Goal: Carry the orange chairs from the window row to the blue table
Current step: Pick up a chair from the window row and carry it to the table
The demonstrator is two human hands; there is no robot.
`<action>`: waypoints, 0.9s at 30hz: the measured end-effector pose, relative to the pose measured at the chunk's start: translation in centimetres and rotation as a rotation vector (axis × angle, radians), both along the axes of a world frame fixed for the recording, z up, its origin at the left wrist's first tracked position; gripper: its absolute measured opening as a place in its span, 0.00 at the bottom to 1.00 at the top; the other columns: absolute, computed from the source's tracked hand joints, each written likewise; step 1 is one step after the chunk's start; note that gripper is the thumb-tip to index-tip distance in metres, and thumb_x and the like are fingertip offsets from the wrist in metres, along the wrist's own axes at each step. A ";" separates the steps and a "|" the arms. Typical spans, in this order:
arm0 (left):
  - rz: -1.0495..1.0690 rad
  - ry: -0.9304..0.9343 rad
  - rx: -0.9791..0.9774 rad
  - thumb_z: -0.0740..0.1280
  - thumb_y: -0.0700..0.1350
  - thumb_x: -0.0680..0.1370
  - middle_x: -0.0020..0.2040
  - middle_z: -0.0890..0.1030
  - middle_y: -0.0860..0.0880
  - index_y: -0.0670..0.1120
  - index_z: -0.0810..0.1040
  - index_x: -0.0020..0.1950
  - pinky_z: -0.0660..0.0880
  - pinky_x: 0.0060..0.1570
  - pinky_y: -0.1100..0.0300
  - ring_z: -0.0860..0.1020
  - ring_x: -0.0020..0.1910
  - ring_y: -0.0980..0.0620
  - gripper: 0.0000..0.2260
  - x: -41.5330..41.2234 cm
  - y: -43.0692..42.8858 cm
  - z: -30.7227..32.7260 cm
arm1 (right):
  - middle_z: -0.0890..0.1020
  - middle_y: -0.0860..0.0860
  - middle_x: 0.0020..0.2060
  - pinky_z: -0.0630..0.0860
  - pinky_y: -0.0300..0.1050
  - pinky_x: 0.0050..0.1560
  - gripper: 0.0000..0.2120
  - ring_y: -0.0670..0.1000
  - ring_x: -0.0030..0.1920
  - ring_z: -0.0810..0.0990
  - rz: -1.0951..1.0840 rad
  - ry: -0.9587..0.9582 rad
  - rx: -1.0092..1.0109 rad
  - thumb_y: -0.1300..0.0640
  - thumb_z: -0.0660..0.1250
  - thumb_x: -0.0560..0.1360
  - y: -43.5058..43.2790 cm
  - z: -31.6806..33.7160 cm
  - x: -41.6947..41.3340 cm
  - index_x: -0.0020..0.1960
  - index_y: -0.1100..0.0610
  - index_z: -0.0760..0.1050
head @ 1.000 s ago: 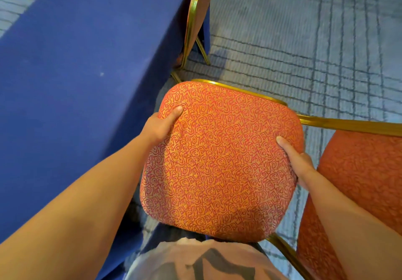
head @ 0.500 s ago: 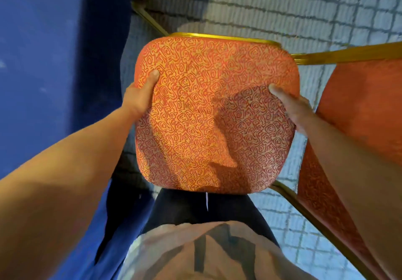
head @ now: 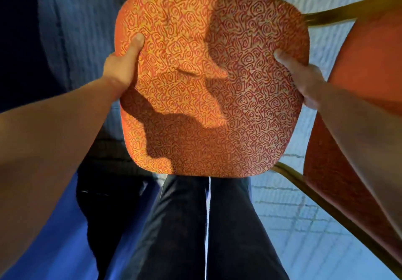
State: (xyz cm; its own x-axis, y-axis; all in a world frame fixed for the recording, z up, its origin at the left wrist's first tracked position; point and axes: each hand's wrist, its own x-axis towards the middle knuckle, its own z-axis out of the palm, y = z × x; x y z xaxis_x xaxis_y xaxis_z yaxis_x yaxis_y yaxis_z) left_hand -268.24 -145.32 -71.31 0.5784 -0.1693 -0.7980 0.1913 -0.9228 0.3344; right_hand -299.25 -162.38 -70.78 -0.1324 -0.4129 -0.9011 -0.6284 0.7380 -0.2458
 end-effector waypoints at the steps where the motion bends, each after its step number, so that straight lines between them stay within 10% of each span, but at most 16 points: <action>1: 0.011 -0.001 -0.002 0.63 0.68 0.73 0.65 0.75 0.48 0.44 0.69 0.71 0.67 0.56 0.65 0.74 0.60 0.53 0.36 0.1 0.0 -1.0 | 0.81 0.52 0.60 0.76 0.53 0.60 0.54 0.55 0.57 0.81 -0.006 -0.013 0.002 0.29 0.76 0.54 -0.1 -0.8 0.1 0.72 0.56 0.71; 13: 0.049 -0.054 -0.046 0.64 0.66 0.74 0.51 0.76 0.56 0.49 0.74 0.64 0.67 0.50 0.66 0.74 0.49 0.59 0.26 -0.5 0.5 -5.2 | 0.80 0.46 0.52 0.74 0.37 0.39 0.36 0.43 0.45 0.79 0.008 -0.058 -0.036 0.37 0.73 0.69 -0.4 -5.3 0.0 0.70 0.55 0.70; 19: 0.054 -0.115 -0.030 0.64 0.71 0.70 0.57 0.76 0.54 0.48 0.73 0.67 0.69 0.58 0.59 0.75 0.56 0.54 0.34 -0.8 1.0 -5.1 | 0.74 0.52 0.68 0.74 0.55 0.65 0.44 0.54 0.64 0.76 0.059 0.005 -0.191 0.33 0.71 0.68 0.6 -6.0 -0.4 0.74 0.56 0.63; 27: -0.156 -0.248 0.051 0.66 0.58 0.73 0.67 0.72 0.42 0.42 0.65 0.68 0.68 0.61 0.52 0.71 0.65 0.42 0.30 -4.0 1.5 -2.5 | 0.75 0.61 0.66 0.73 0.57 0.66 0.44 0.60 0.66 0.75 0.478 0.025 -0.340 0.38 0.65 0.63 4.1 -3.3 -2.3 0.74 0.58 0.63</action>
